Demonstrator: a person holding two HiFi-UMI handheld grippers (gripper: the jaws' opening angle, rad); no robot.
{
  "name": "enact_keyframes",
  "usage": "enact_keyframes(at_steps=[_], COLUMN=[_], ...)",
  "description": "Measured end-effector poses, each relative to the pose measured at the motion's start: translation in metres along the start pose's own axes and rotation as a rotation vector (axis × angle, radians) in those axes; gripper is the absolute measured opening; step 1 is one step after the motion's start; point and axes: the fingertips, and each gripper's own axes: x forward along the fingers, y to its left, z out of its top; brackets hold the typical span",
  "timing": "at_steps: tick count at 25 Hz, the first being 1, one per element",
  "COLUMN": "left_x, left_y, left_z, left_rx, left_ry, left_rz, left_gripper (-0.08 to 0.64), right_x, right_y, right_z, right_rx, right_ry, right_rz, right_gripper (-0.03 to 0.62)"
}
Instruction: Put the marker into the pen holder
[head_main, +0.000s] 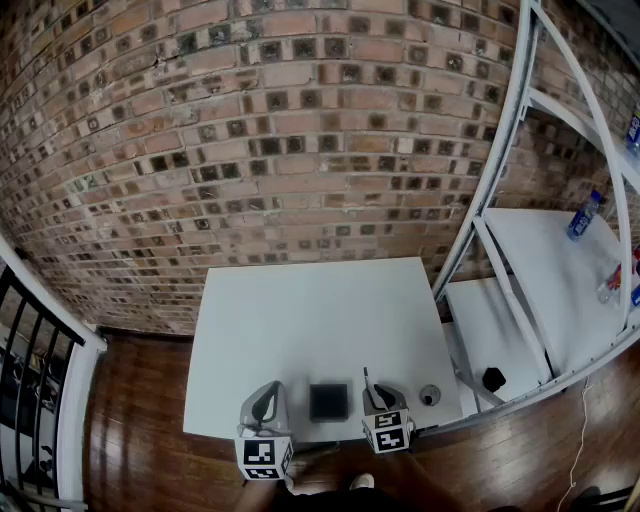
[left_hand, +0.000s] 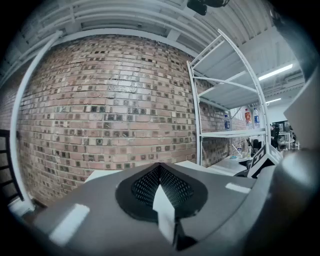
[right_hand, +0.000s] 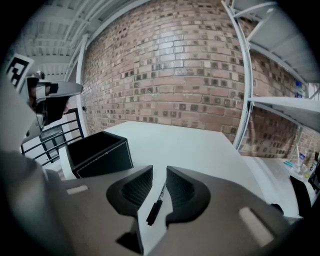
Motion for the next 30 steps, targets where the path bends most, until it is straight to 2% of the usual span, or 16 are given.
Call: enact_keyframes(at_steps=[8,14,18,26,30], left_x=[-0.001,-0.004,-0.007,-0.009,-0.007], left_y=[0.001,-0.002,0.001,0.005,0.003], left_z=[-0.009,-0.009,-0.010,-0.015,-0.014], left_rx=[0.011,0.026,0.024,0.018,0.021], left_ry=[0.022,0.029,0.027,0.042,0.042], left_rz=[-0.009,-0.022,-0.016,-0.005,-0.012], left_gripper=[0.014,0.014,0.014,0.014,0.014], right_x=[0.035,0.042,0.042,0.044,0.038], right_y=[-0.002,-0.006,-0.006,-0.016,-0.016], right_z=[-0.032,-0.053,-0.059,-0.067,-0.052], right_rx=[0.022,0.019,0.055,0.078,0.058], right_ry=[0.174,0.244,0.259,0.284,0.221], right_rz=[0.011,0.000,0.013,-0.013,-0.026], right_gripper=[0.084,0.075,0.069,0.046,0.044])
